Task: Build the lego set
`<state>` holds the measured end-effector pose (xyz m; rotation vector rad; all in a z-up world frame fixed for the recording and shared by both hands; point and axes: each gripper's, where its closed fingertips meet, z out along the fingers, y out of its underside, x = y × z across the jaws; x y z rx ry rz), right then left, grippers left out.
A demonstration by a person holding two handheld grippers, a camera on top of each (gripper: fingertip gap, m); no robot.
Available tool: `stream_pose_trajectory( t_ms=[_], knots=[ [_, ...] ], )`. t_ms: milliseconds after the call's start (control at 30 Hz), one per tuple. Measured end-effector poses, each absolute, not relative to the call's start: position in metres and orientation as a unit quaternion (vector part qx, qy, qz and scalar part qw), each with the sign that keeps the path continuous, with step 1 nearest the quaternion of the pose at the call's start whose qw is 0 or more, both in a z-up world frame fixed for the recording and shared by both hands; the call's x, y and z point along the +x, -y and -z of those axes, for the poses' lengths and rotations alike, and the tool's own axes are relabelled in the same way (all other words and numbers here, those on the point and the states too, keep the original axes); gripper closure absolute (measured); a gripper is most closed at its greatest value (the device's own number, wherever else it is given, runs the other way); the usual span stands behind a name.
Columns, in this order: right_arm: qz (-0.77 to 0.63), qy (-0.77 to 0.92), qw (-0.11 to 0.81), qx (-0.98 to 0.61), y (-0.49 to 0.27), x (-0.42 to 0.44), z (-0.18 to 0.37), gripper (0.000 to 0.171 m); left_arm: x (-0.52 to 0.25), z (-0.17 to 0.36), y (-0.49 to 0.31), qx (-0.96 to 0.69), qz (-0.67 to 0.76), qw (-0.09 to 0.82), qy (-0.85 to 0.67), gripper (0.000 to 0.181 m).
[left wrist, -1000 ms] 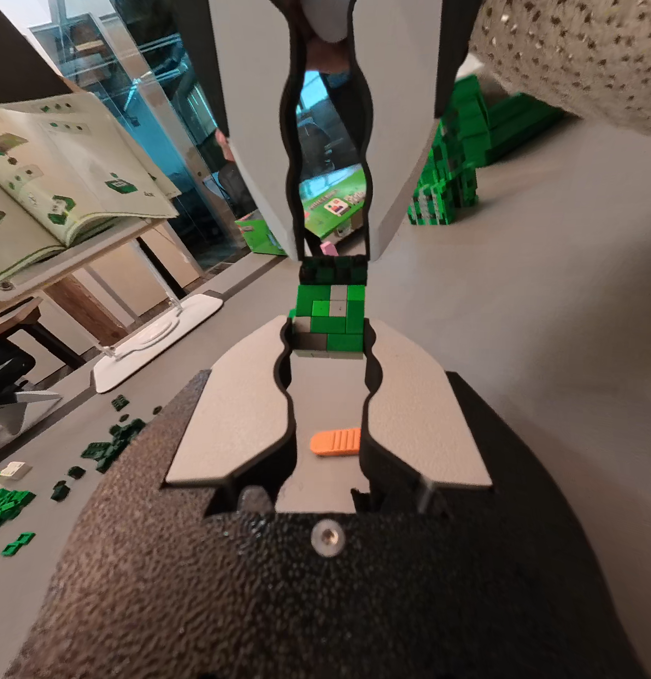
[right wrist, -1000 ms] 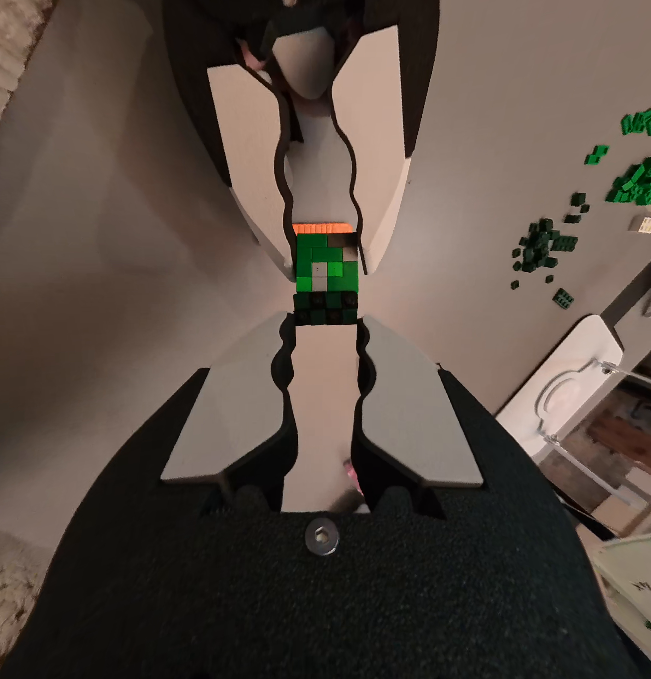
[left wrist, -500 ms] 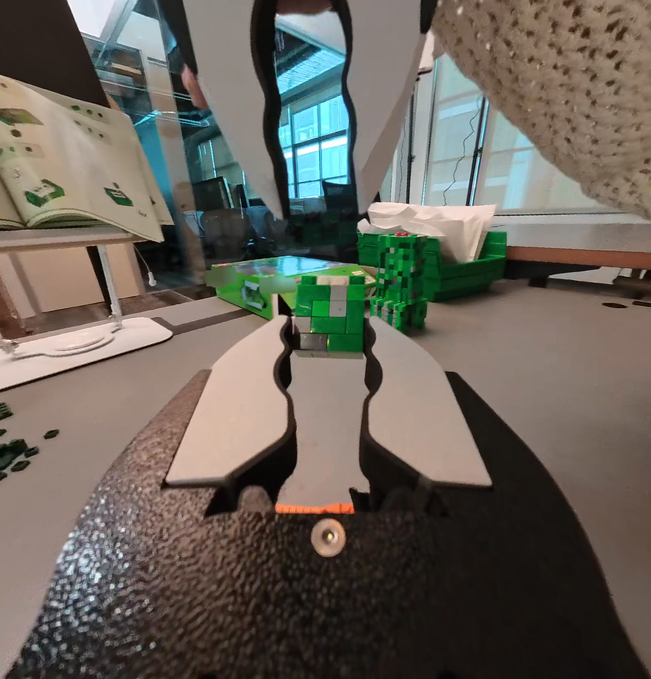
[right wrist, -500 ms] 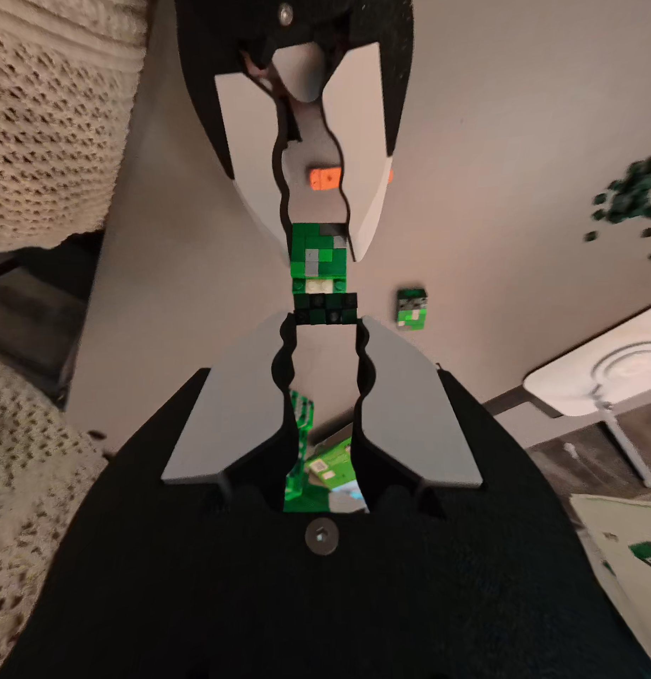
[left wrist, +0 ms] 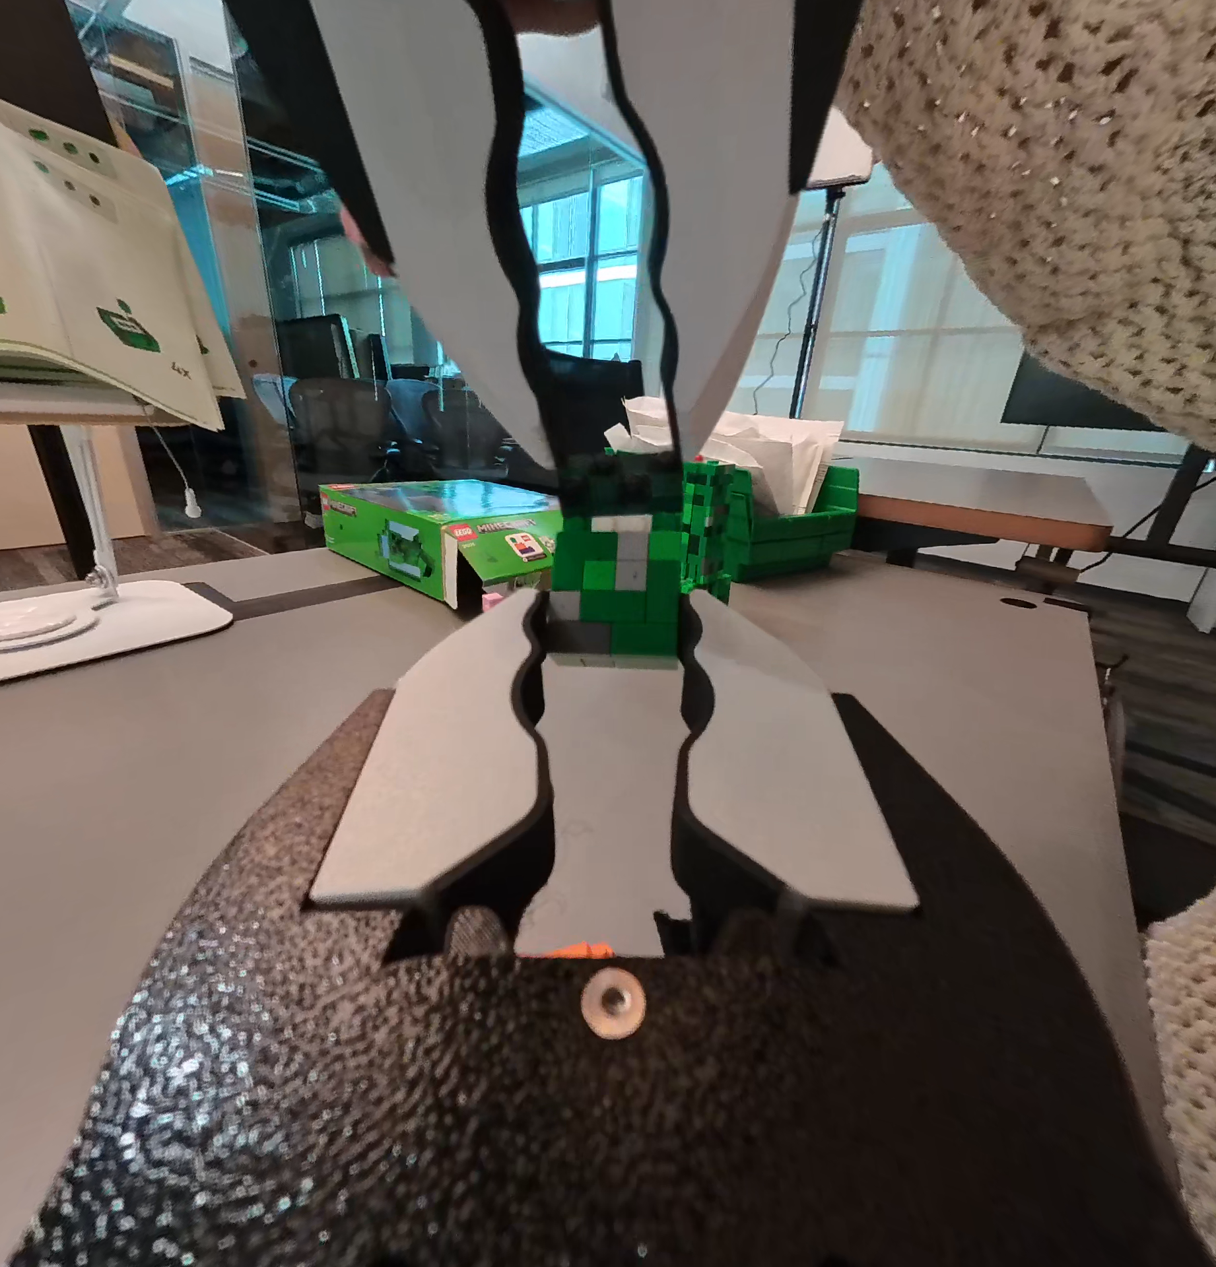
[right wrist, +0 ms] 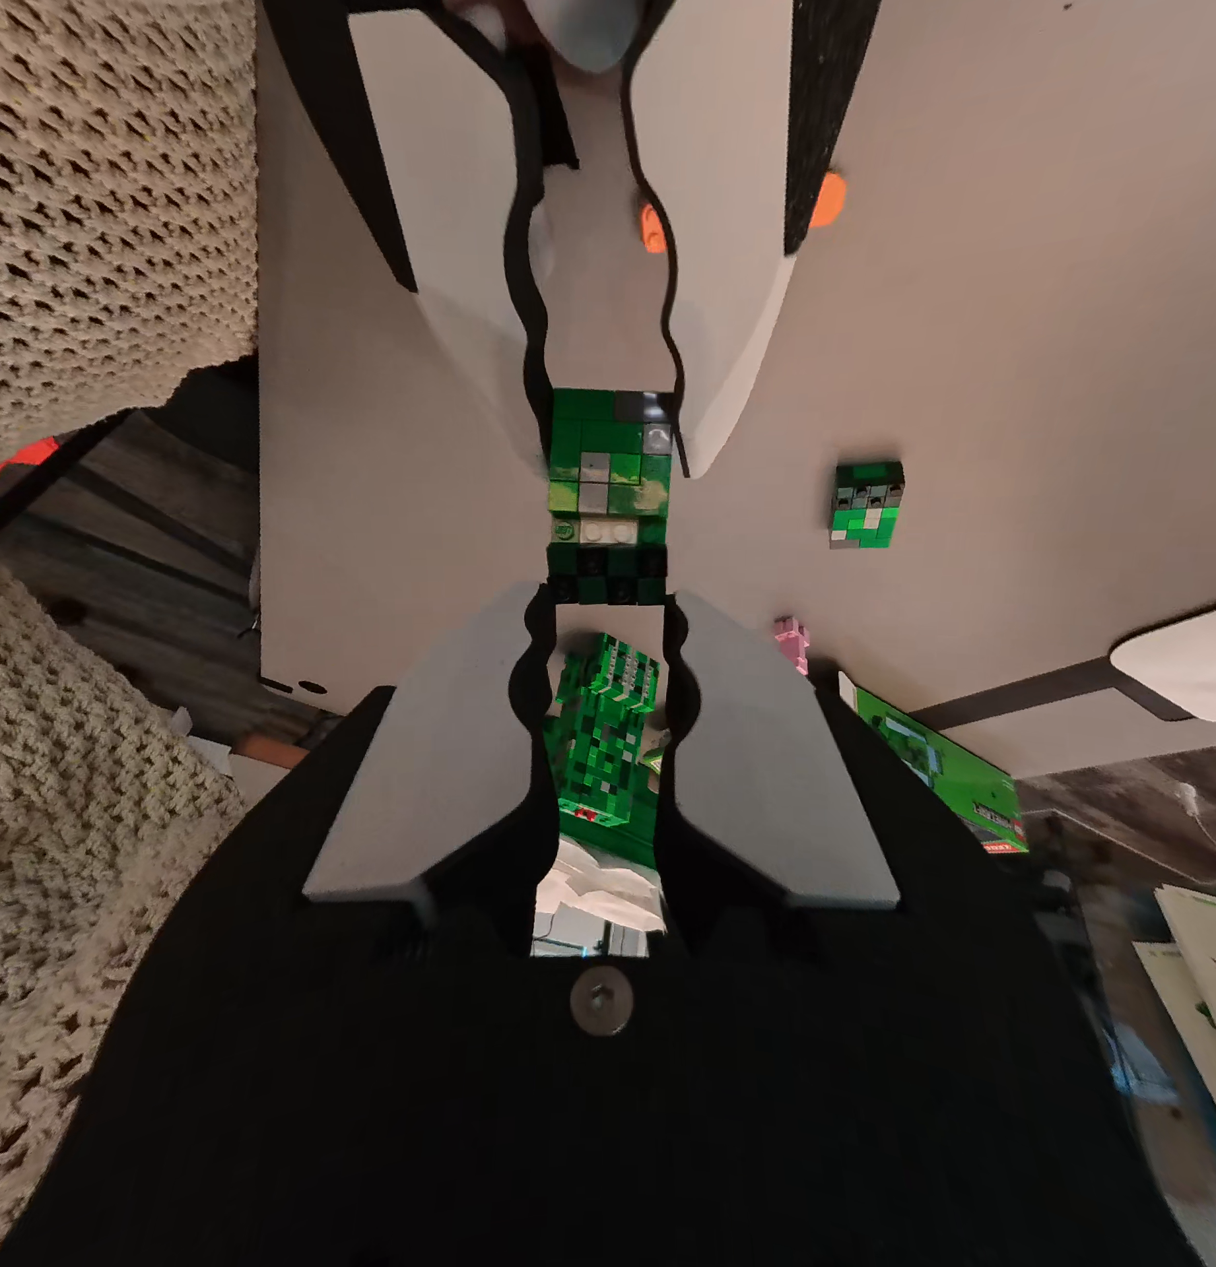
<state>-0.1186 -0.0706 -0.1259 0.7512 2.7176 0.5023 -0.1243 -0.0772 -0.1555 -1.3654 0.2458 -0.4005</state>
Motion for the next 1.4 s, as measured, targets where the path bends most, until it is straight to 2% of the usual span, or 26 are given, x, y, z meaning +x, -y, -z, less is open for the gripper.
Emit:
stream_pose_trajectory(
  t_ms=[1400],
  knots=[
    [-0.237,-0.920,0.160,0.267,0.0712,-0.1159,0.1343,0.141,-0.1220,0.1587,0.0750,-0.635,0.157,0.746,-0.129,0.144]
  ],
)
